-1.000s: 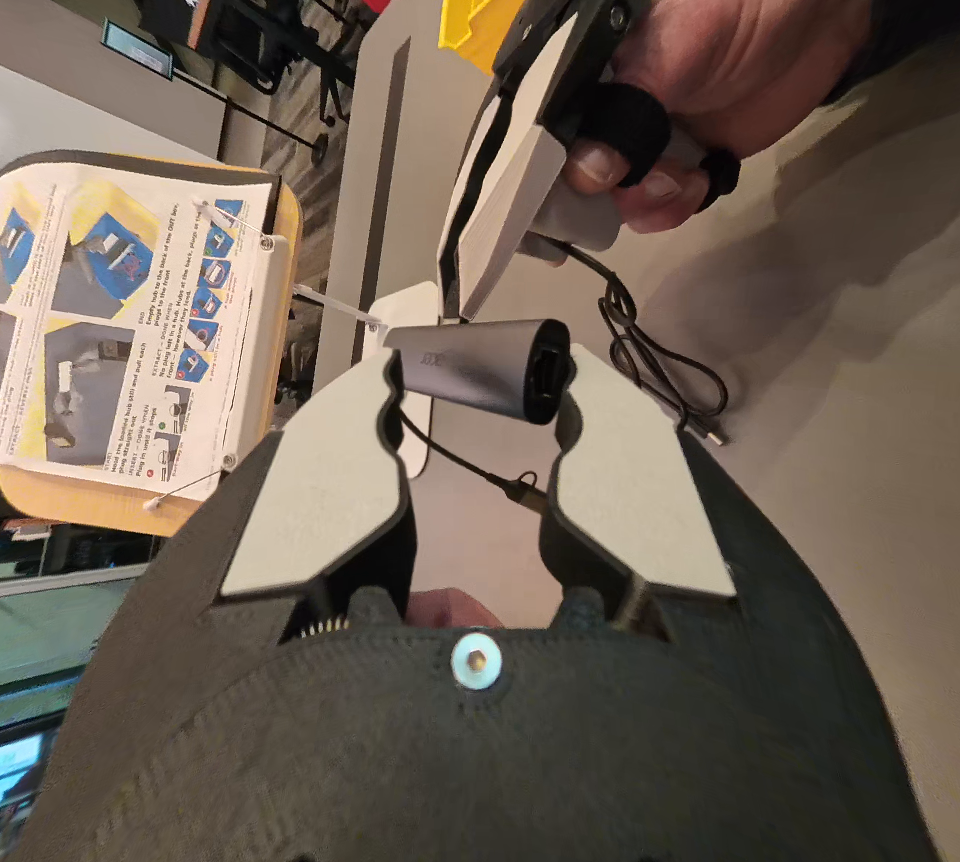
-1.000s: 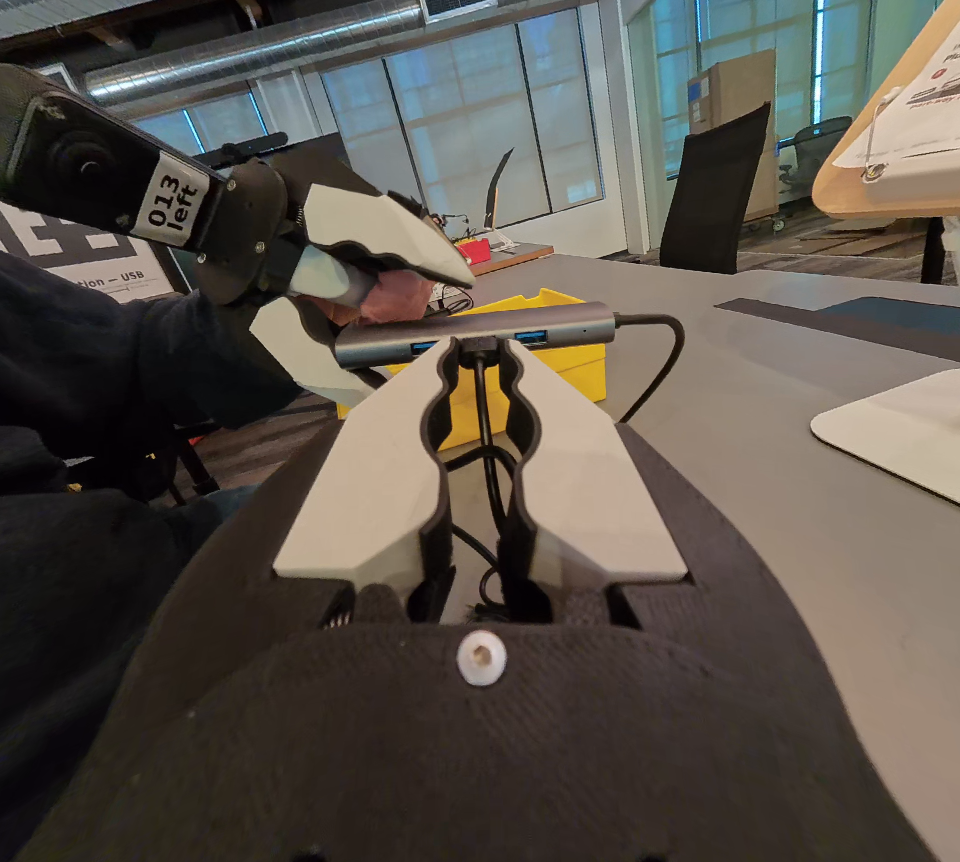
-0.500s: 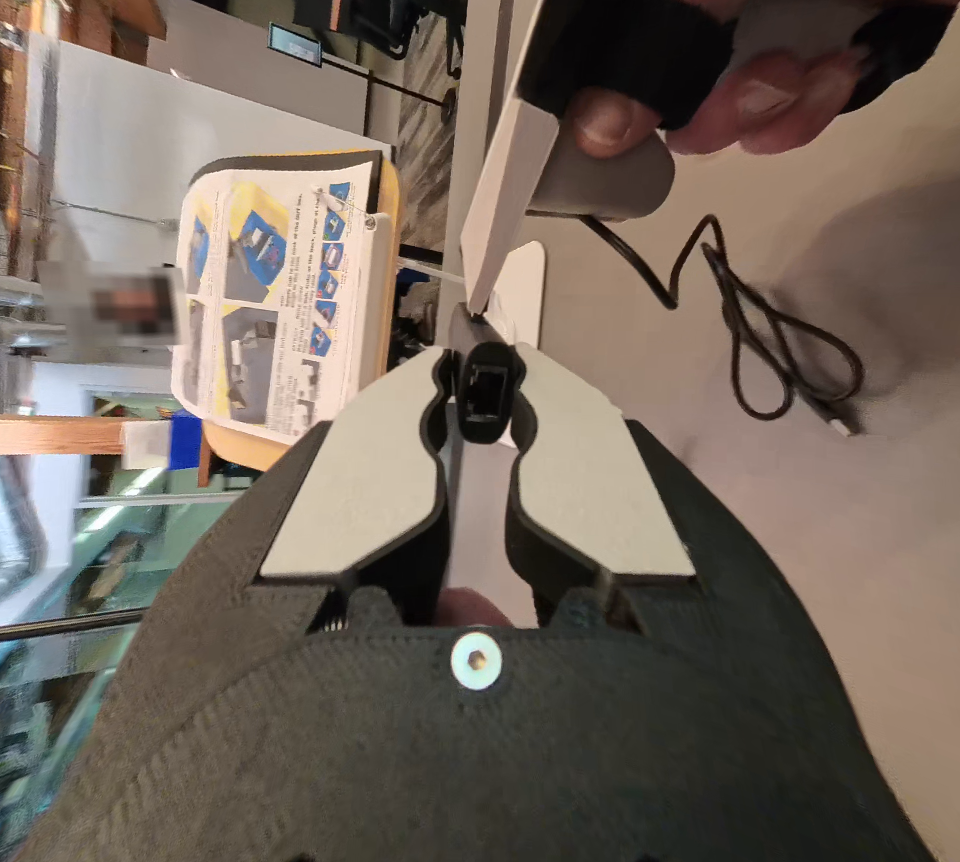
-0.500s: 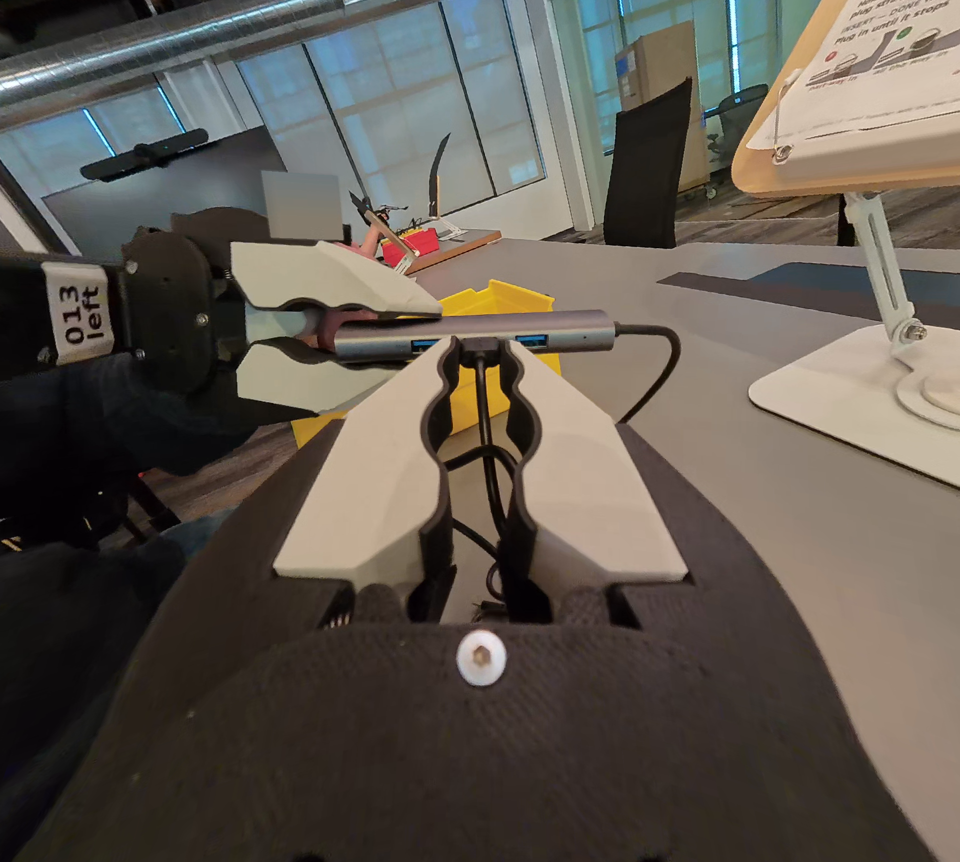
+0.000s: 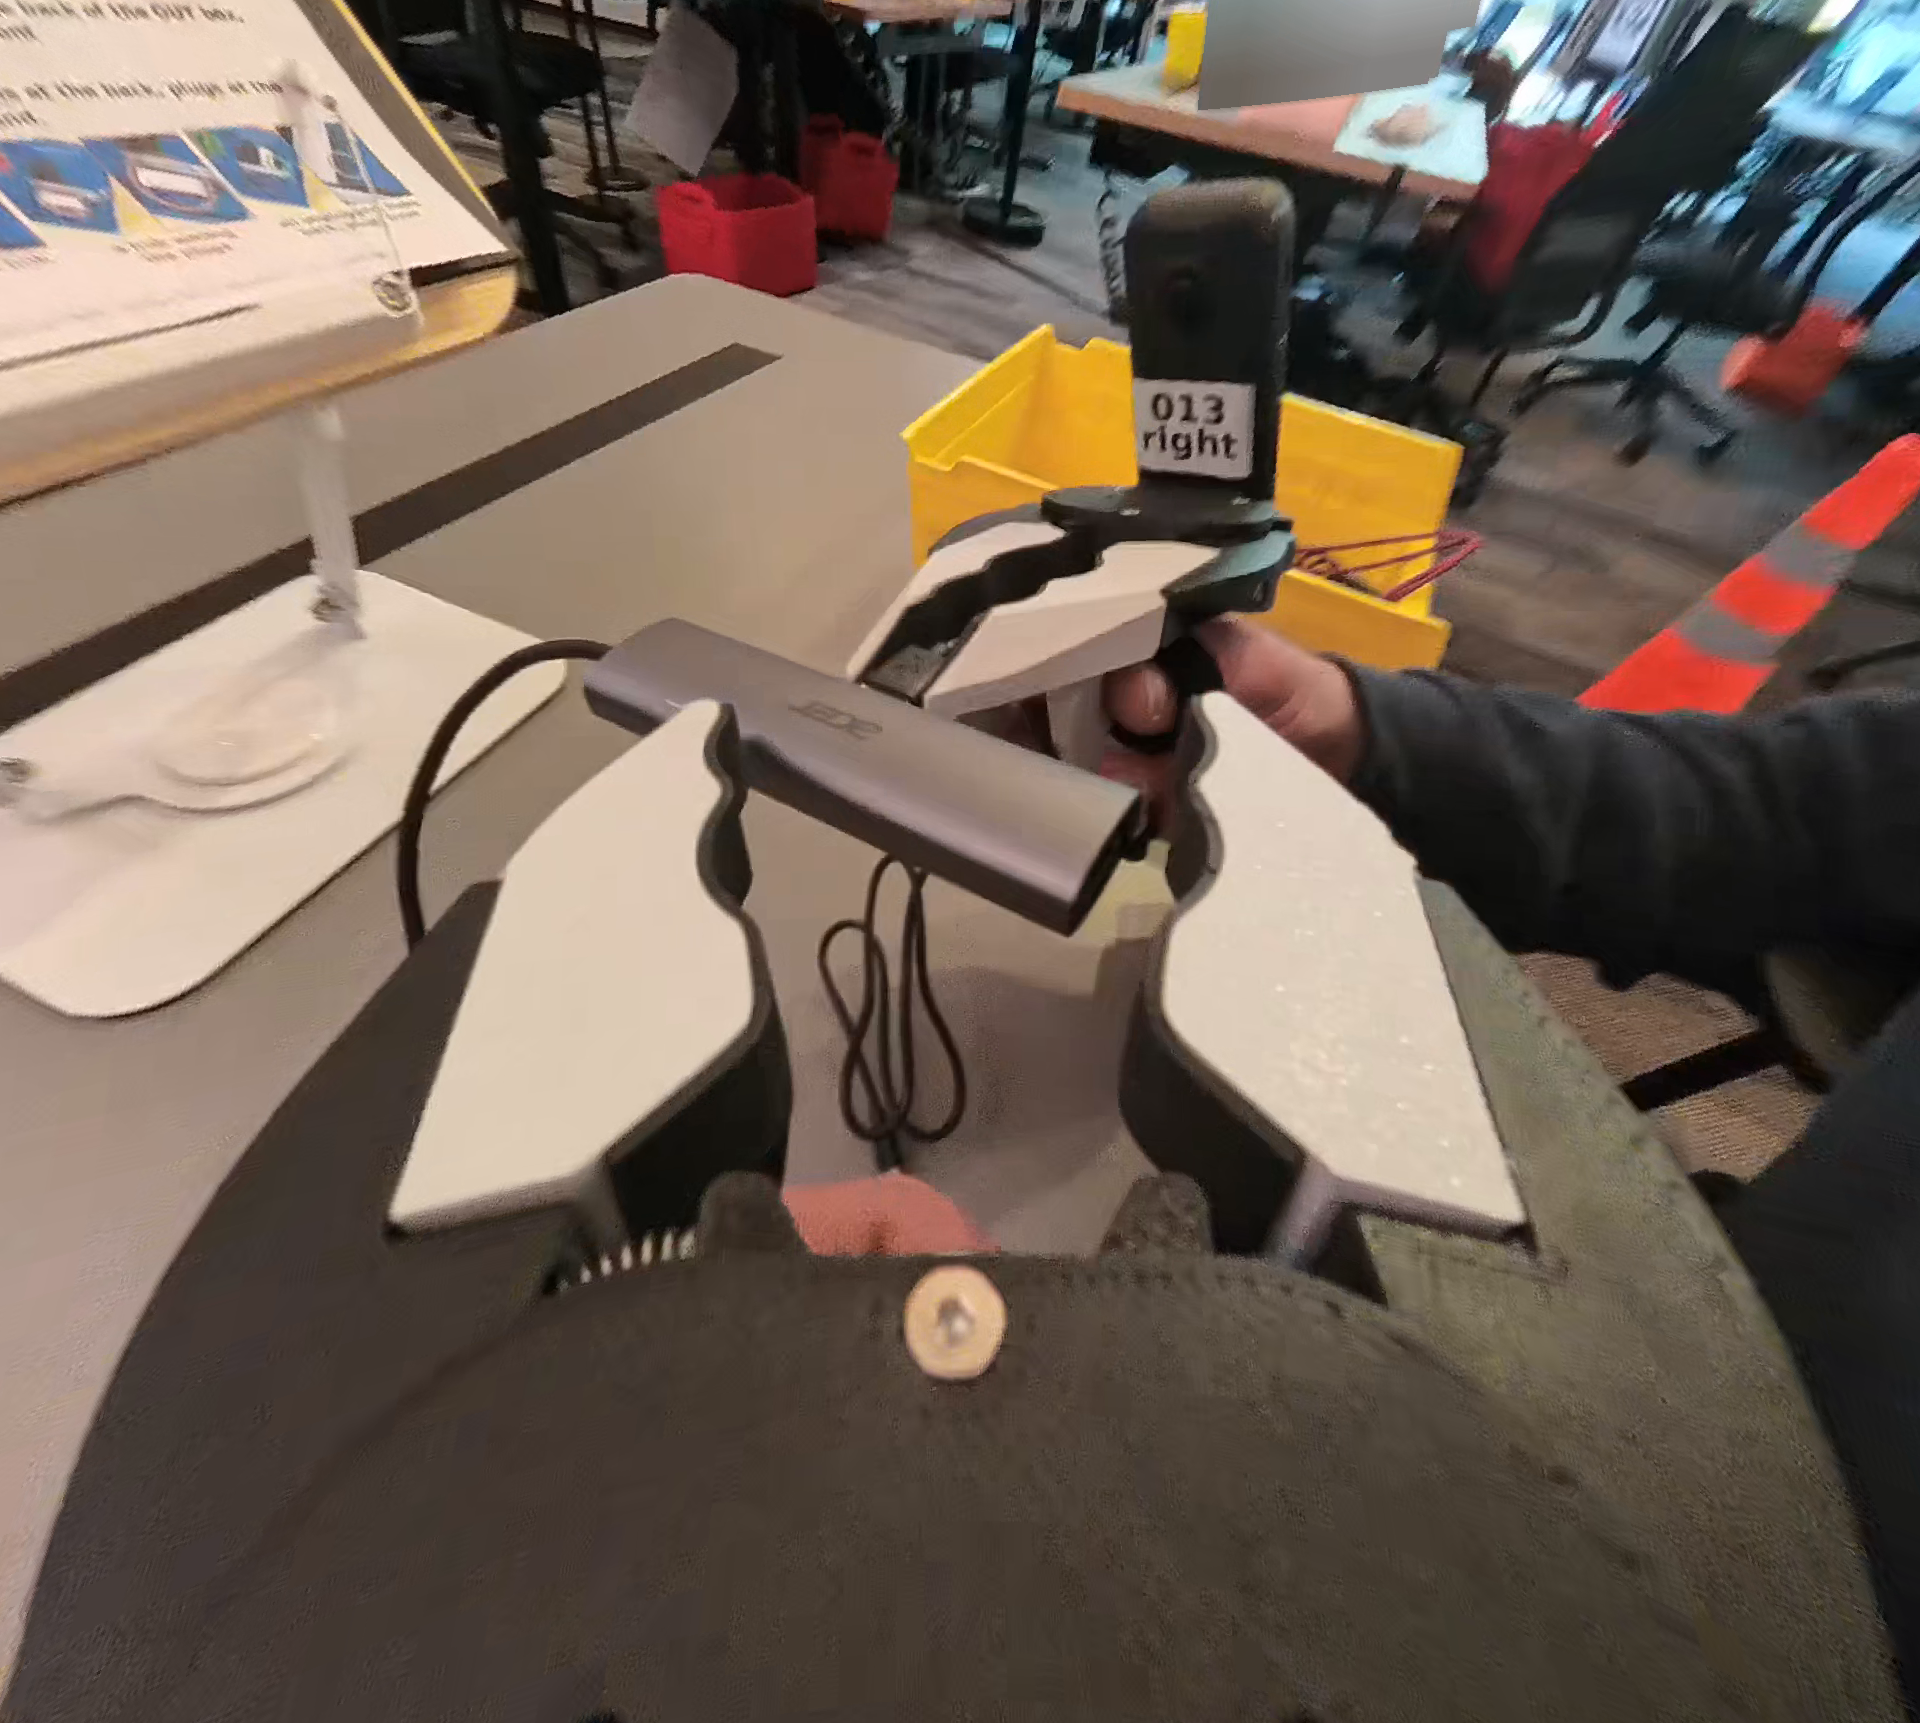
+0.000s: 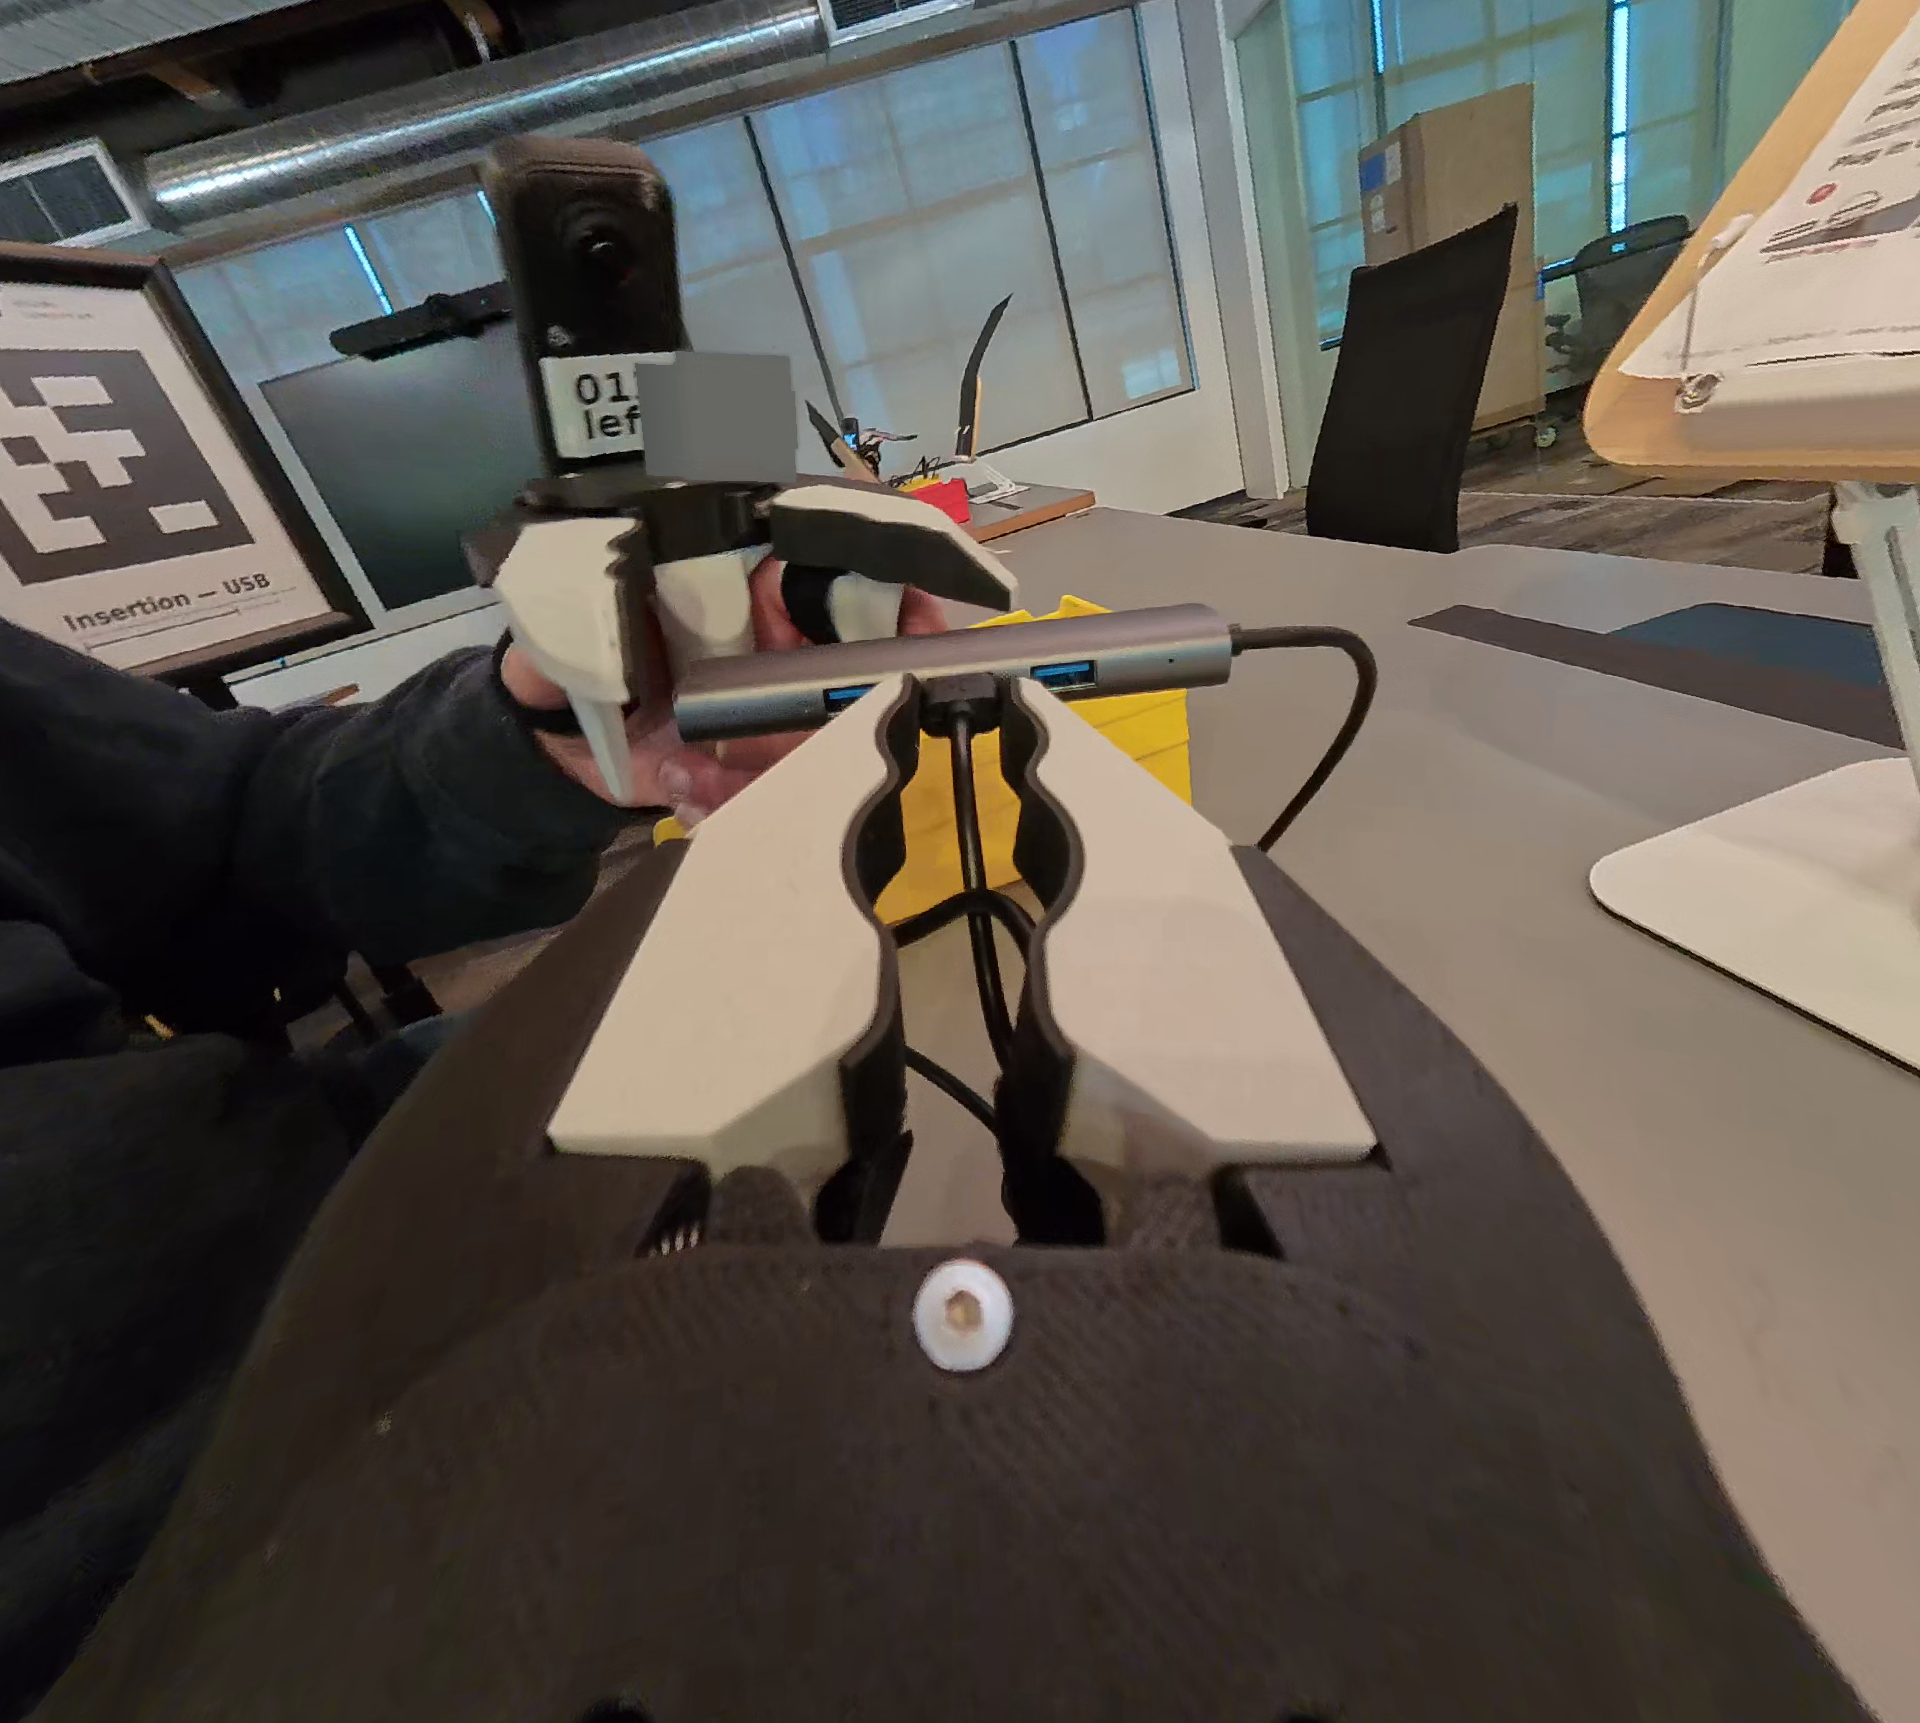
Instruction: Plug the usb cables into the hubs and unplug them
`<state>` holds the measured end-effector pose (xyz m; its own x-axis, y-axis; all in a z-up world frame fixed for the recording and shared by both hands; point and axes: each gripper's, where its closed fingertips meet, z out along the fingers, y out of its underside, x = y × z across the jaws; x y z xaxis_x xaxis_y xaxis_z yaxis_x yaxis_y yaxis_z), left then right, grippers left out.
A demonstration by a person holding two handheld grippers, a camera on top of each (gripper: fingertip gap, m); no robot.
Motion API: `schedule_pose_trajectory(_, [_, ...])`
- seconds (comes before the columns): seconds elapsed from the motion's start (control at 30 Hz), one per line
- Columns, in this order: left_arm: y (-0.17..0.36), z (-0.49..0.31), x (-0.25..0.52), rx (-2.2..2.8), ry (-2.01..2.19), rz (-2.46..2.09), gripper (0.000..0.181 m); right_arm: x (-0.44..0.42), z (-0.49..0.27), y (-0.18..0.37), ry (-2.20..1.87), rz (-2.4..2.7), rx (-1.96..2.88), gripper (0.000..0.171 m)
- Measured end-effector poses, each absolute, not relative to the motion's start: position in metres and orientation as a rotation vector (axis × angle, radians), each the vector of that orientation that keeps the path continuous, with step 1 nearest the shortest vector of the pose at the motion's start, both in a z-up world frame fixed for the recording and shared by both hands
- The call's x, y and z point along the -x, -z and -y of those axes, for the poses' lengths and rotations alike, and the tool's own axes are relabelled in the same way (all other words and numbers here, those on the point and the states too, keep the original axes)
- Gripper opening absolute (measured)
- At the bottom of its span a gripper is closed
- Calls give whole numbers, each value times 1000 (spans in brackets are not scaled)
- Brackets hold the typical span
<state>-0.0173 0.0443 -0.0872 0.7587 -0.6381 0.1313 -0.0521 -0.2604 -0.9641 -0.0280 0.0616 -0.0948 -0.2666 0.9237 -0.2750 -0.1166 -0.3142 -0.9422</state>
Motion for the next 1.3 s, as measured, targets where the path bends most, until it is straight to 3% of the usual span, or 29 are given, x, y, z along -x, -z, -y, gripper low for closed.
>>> schedule_pose_trajectory(0.07, [89,-47,22,1769,579,-559,84,26,-59,95,-1712,1125,1159,13])
schedule_pose_trajectory(0.27, [98,-47,20,1771,545,-701,125,22,-45,91,-1826,1188,1098,12])
schedule_pose_trajectory(0.43, [98,-44,9,1744,700,-718,136,20,-39,89,-1864,1213,1061,12])
schedule_pose_trajectory(0.67, [92,-44,2,1666,863,-627,135,16,-39,88,-1911,1196,1026,12])
schedule_pose_trajectory(1.3, [98,-34,2,1750,755,-818,130,11,-31,88,-1925,1277,995,12])
